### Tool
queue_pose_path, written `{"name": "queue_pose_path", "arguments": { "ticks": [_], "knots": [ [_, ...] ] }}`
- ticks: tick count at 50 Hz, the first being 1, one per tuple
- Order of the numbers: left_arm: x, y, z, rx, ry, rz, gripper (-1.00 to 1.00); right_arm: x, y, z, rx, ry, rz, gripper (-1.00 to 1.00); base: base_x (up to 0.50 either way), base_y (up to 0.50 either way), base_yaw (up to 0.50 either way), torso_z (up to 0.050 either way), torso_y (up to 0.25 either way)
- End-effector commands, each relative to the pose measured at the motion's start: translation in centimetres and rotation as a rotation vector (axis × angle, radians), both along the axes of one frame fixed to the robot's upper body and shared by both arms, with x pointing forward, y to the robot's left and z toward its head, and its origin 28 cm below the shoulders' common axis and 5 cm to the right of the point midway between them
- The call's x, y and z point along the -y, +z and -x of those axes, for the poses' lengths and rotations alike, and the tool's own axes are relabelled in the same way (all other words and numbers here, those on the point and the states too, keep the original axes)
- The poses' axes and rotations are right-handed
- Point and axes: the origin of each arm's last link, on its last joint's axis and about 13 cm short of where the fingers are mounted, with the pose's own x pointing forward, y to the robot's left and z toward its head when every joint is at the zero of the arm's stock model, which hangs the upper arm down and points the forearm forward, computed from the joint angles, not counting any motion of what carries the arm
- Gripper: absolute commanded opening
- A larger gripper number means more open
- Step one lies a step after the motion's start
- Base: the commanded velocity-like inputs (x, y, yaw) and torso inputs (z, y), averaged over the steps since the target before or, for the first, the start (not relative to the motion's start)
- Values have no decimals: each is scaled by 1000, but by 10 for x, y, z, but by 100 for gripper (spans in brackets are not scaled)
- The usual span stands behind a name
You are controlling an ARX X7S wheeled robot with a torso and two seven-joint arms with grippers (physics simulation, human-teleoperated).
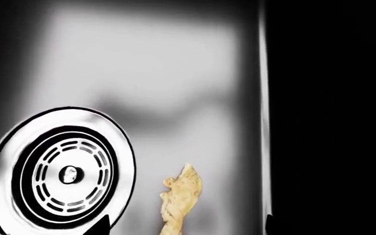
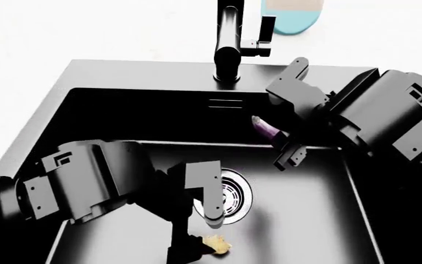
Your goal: Pick up the fruits and vegetables and place them in the sink. Turn on the sink faucet to wash them. Then turn the sink off and put them in the tray.
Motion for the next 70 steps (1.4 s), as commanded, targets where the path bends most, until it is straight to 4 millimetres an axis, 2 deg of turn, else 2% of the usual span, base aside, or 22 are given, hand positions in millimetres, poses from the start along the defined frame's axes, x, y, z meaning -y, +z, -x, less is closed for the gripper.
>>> {"name": "queue_pose_path", "arguments": {
  "ticks": [1,46,67,68,70],
  "knots": [
    [7,-20,-6,-37,-7,-51,100,0,1,-1,10,5,-5,-100,0,0,0,0,0],
    [18,-67,-24,-130,76,-202,100,0,-3,-4,11,11,-21,-100,0,0,0,0,0],
    [25,-84,-24,-169,54,-288,100,-1,-5,-5,8,12,-25,-100,0,0,0,0,0],
    [25,-84,-24,-168,52,-290,-100,-1,-5,-5,9,12,-26,-100,0,0,0,0,0],
    [26,-83,-22,-165,49,-289,-100,0,-6,-5,9,11,-26,-100,0,0,0,0,0]
  ]
}}
